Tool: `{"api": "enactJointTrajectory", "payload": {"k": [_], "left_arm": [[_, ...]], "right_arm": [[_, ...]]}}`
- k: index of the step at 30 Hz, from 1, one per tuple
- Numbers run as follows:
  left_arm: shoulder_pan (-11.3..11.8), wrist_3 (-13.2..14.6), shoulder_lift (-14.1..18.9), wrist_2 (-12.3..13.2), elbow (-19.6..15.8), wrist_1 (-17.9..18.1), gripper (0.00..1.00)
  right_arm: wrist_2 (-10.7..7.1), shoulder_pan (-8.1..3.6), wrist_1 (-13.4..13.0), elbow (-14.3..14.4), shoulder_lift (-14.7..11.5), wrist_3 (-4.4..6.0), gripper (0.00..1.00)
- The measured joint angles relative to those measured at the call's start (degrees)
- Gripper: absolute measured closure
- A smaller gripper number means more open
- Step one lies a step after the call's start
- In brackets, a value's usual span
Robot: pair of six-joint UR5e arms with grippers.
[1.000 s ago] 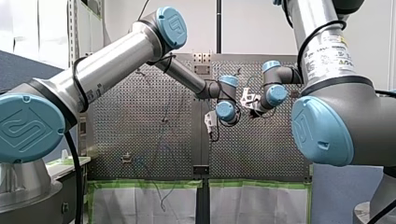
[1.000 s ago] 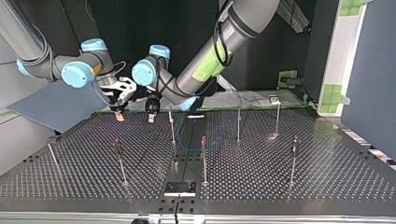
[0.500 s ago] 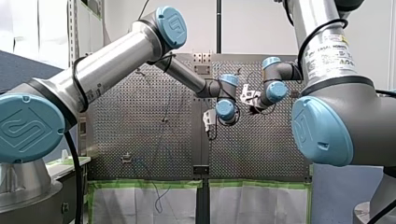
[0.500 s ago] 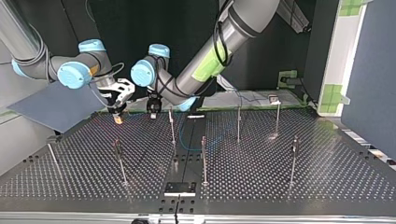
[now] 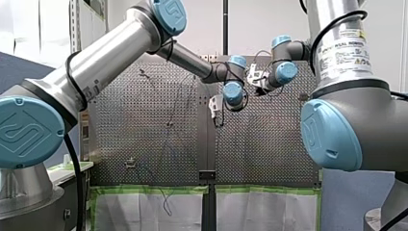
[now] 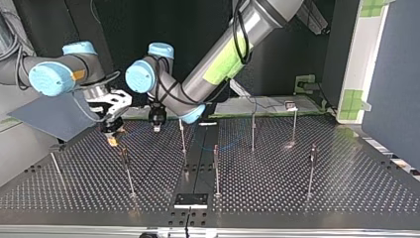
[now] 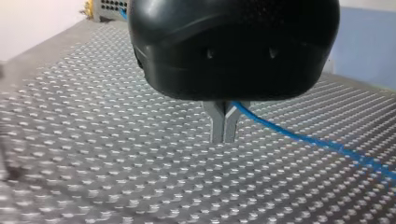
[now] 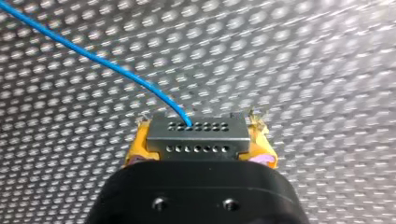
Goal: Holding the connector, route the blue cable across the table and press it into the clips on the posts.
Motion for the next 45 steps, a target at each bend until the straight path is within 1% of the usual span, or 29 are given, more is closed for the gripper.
{"api": "enactJointTrajectory", "payload": {"k": [4, 9, 15, 20, 25, 27, 36, 41, 45], "left_arm": [[-0.3, 0.4, 1.9, -1.7, 0.0, -0.5, 1.0], [-0.5, 0.9, 4.1, -2.4, 0.0, -1.2, 1.0], [-1.0, 2.4, 6.8, -2.4, 0.0, -1.3, 1.0], [-0.9, 2.9, 8.0, -2.2, 0.1, 0.8, 1.0], [-0.3, 2.8, 8.1, -1.0, 0.1, 3.0, 1.0], [0.0, 2.7, 8.1, -0.4, 0.1, 3.4, 1.0], [1.9, 2.4, 8.0, 3.5, 0.1, 6.0, 1.0], [2.8, 2.4, 7.4, 5.6, 0.2, 7.0, 1.0], [3.4, 2.4, 6.2, 6.7, 0.9, 7.4, 1.0]], "right_arm": [[-0.05, -0.02, 1.8, -0.8, -1.8, 0.24, 1.0], [-0.06, -0.03, 3.6, -0.9, -3.6, 0.46, 1.0], [-0.01, 0.07, 4.5, -0.9, -4.6, 0.49, 1.0], [-0.12, 0.23, 4.6, -1.3, -4.8, 0.46, 1.0], [-0.4, 0.02, 4.9, -2.1, -4.9, 0.48, 1.0], [-0.46, -0.11, 5.3, -2.8, -4.9, 0.49, 1.0], [-1.18, -0.97, 6.9, -6.5, -4.8, 0.73, 1.0], [-1.63, -1.76, 7.2, -7.2, -4.5, 0.82, 1.0], [-1.95, -2.39, 7.1, -7.3, -4.0, 0.84, 1.0]]}}
